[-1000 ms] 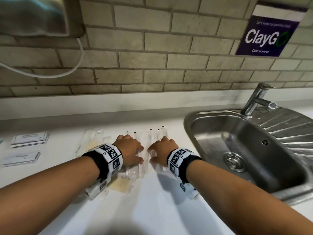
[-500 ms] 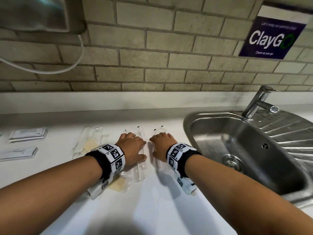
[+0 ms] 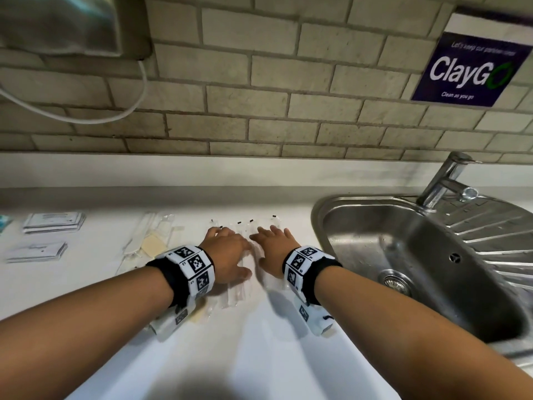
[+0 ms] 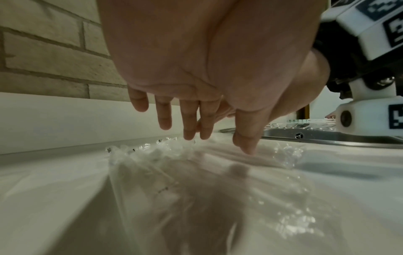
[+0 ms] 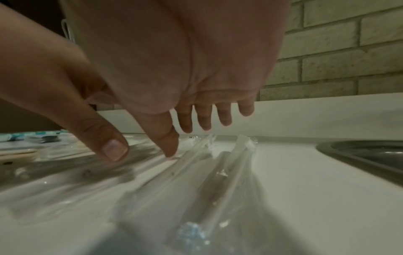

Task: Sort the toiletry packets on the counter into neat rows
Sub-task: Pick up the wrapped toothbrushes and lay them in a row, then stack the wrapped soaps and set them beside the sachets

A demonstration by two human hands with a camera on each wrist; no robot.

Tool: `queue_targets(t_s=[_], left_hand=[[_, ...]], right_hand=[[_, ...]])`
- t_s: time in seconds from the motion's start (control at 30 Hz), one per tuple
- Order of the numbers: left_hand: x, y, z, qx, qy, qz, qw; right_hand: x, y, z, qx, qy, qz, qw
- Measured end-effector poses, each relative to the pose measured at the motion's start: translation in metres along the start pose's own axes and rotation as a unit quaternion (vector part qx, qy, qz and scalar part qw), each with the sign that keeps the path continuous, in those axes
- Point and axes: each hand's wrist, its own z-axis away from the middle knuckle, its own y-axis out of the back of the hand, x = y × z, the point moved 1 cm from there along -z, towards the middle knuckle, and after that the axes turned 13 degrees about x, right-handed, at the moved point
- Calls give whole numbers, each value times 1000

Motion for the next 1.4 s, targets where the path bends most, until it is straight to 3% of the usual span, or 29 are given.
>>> queue_targets(t_s=[0.13, 0.23, 0.57, 0.73, 0.87, 0.97, 1.03, 1.1, 1.2, 1.3, 1.4], left_hand=[[12, 3, -8, -4, -5, -3, 1000], [24, 0, -12, -44, -14, -32, 998], [31, -5, -11, -78, -17, -48, 996], [15, 31, 2, -20, 32, 75, 996], [-38, 68, 14, 34, 69, 125, 989], [-86, 82, 41, 64, 125, 130, 982], [-111, 83, 67, 48, 146, 117, 981], [-126, 73, 91, -8, 156, 103, 982], [-135, 56, 126, -78, 157, 105, 979], [-141, 35, 135, -81, 113, 53, 989], [-145, 24, 133, -65, 121, 60, 989]], right_hand=[[19, 7, 5, 11, -60, 18, 998], [29, 6, 13, -33, -96, 15, 995], [20, -5, 14, -44, -60, 20, 997], [13, 4, 11, -10, -53, 42, 998], [-20, 23, 6, 30, 7, 10, 999], [-71, 30, 1, 9, 92, -43, 995], [-105, 28, 1, -27, 128, -51, 990], [-129, 19, -1, -68, 134, -39, 988], [-154, 5, -4, -107, 148, 42, 982], [-163, 2, -8, -140, 129, 80, 978], [-165, 10, -4, -154, 105, 86, 979]])
